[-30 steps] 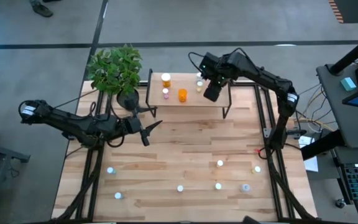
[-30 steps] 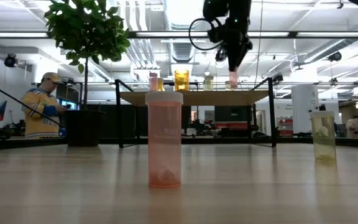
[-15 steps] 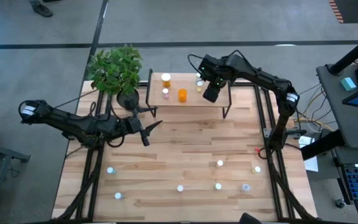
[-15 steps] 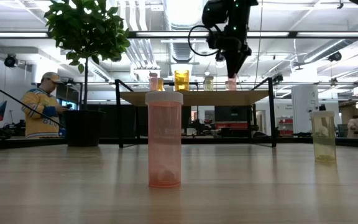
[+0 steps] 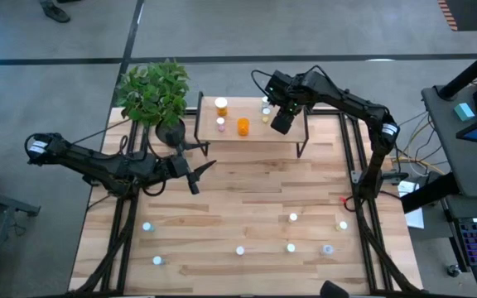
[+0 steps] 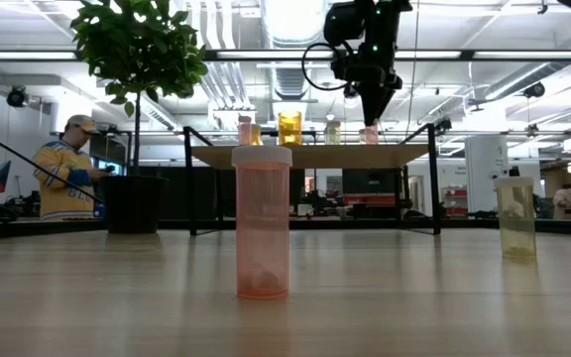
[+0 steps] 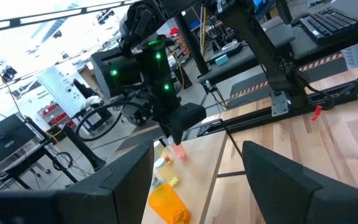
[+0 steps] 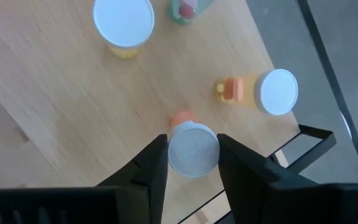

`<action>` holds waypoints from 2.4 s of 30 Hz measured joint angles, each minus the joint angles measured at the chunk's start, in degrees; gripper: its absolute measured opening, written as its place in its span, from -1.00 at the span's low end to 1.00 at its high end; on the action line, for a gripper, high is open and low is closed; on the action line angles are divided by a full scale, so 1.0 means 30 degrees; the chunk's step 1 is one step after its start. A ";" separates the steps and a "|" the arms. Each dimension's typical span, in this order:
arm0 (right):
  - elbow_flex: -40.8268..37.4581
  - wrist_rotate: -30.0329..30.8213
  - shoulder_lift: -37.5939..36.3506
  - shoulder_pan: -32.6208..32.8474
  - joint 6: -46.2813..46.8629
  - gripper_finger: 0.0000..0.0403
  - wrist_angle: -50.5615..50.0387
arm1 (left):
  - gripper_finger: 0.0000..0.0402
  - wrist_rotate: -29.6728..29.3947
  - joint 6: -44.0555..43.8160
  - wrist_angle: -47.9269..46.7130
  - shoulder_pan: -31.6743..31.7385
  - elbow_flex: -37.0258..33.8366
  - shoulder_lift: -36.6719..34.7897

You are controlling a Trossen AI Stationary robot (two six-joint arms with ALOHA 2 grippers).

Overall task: Pick and place medicine bottles onto shelf by color
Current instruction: Put the red pill bottle on the shelf, then put the yellow pill bottle on the shelf

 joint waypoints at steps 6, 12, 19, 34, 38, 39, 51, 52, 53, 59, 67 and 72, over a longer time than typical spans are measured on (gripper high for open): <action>0.0025 -0.0015 0.0000 0.0000 0.0219 -0.20 -0.0014 | 0.14 -0.0003 0.0007 0.0000 0.0000 0.0000 0.0000; 0.0135 -0.0007 0.0000 0.0000 0.0186 -0.15 -0.0052 | 0.14 0.0001 0.0007 0.0000 0.0000 0.0000 0.0000; 0.1513 -0.0014 -0.0095 0.0010 0.0271 -0.14 -0.0930 | 0.14 -0.0004 0.0007 0.0007 0.0000 0.0000 0.0000; -0.0612 -0.0168 -0.3930 0.6801 0.4438 -0.19 -0.0035 | 0.14 0.0044 -0.1611 0.0076 0.0000 -0.0015 0.0175; -0.3191 -0.0047 -0.5395 0.9937 0.5506 -0.20 0.1652 | 0.14 0.0098 -0.2265 0.0091 -0.0066 -0.0022 0.0212; -0.3952 -0.0029 -0.5779 1.0701 0.5859 -0.20 0.2171 | 0.14 0.0105 -0.2512 0.0110 -0.0072 -0.0022 0.0219; -1.3551 0.1011 -0.9598 1.7709 0.9768 -0.21 0.9209 | 0.14 0.0133 -0.3768 0.0157 -0.0175 -0.0022 0.0326; -1.4325 0.1204 -0.9800 1.8166 0.9898 -0.21 0.9773 | 0.14 0.0134 -0.3866 0.0165 -0.0175 -0.0022 0.0328; -1.5047 0.1463 -0.9983 1.8604 1.0046 -0.21 1.0306 | 0.14 0.0127 -0.4075 0.0214 -0.0175 -0.0022 0.0328; -1.8619 0.2114 -1.0383 2.0448 1.0953 -0.21 1.3396 | 0.14 0.0127 -0.4262 0.0340 -0.0175 -0.0015 0.0328; -2.1097 0.3387 -1.0404 2.1165 1.3082 -0.04 1.5083 | 0.14 0.0120 -0.4269 0.0827 -0.0175 -0.0015 0.0415; -2.1962 0.2976 -1.0325 2.1519 1.2138 0.17 1.5125 | 0.14 0.0113 -0.4596 0.0874 -0.0175 -0.0015 0.0408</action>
